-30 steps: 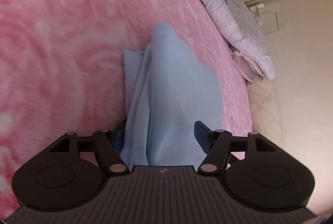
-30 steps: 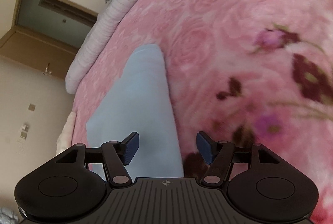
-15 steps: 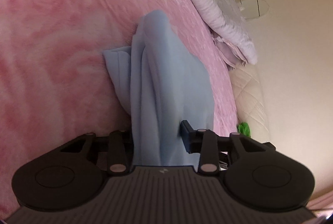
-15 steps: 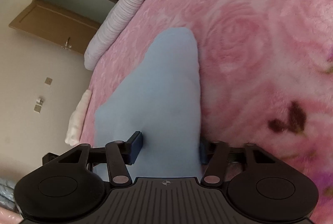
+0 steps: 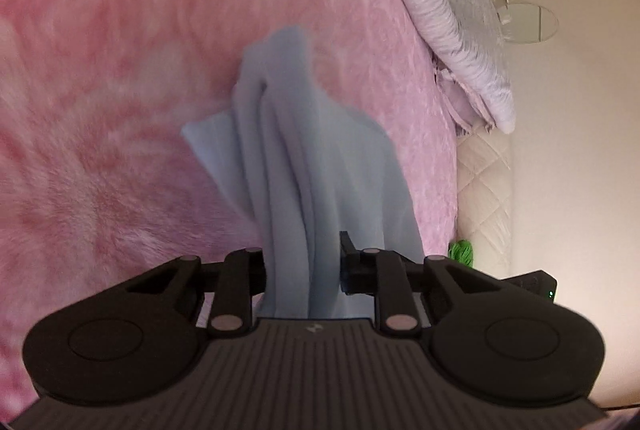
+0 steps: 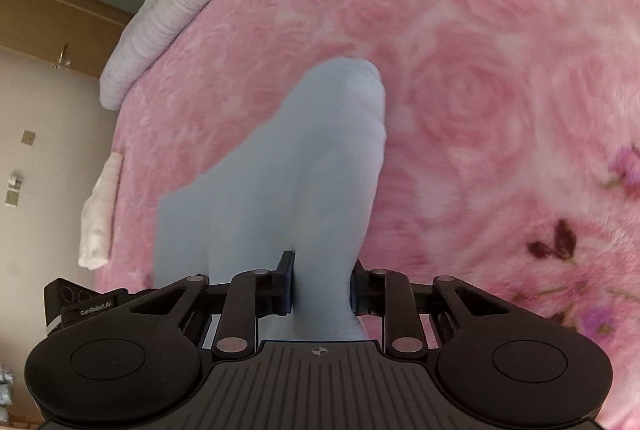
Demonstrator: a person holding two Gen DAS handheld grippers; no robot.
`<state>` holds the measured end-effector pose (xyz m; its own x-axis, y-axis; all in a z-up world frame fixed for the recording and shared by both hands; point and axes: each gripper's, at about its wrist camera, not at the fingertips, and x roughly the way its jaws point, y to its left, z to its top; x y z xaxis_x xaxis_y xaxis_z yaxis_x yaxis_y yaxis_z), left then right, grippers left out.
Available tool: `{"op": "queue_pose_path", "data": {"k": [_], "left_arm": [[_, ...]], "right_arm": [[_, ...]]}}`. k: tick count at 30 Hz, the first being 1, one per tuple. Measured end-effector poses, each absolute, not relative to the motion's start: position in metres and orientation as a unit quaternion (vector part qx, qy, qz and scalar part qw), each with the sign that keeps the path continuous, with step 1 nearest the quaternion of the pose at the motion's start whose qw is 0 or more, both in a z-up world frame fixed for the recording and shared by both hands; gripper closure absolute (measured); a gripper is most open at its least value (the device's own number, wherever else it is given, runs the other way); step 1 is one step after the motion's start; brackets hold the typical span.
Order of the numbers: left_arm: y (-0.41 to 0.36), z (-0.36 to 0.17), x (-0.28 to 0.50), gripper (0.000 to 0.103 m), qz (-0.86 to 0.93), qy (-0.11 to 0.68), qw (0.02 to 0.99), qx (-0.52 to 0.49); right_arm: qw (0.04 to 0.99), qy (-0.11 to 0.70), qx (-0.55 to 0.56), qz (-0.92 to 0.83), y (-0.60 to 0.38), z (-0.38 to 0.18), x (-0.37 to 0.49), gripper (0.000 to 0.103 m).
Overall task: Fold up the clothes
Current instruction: 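Lift the folded light blue sweatshirt up off the bed with both grippers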
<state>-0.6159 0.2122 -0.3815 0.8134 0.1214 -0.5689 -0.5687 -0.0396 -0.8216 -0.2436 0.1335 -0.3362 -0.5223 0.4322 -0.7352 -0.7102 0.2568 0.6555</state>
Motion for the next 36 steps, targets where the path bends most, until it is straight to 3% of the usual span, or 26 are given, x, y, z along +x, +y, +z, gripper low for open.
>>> {"op": "queue_pose_path", "data": {"k": [9,19,29,36], "left_arm": [[0.186,-0.262,-0.683,0.084,0.332,0.106,0.642,-0.684],[0.171,-0.186,-0.816,0.084,0.396,0.017,0.641,-0.658],[0.228,-0.128,-1.031,0.084,0.38,0.057,0.685,-0.618],[0.285,-0.117,-1.124,0.084,0.368,0.068,0.701,-0.607]], "right_arm": [[0.401,0.645,-0.123,0.639,0.179,-0.226,-0.29,0.079],[0.32,0.61,-0.136,0.712,0.22,-0.158,-0.425,0.079],[0.337,0.608,-0.068,0.716,0.222,-0.117,-0.638,0.079],[0.36,0.613,-0.035,0.703,0.248,-0.107,-0.753,0.079]]}}
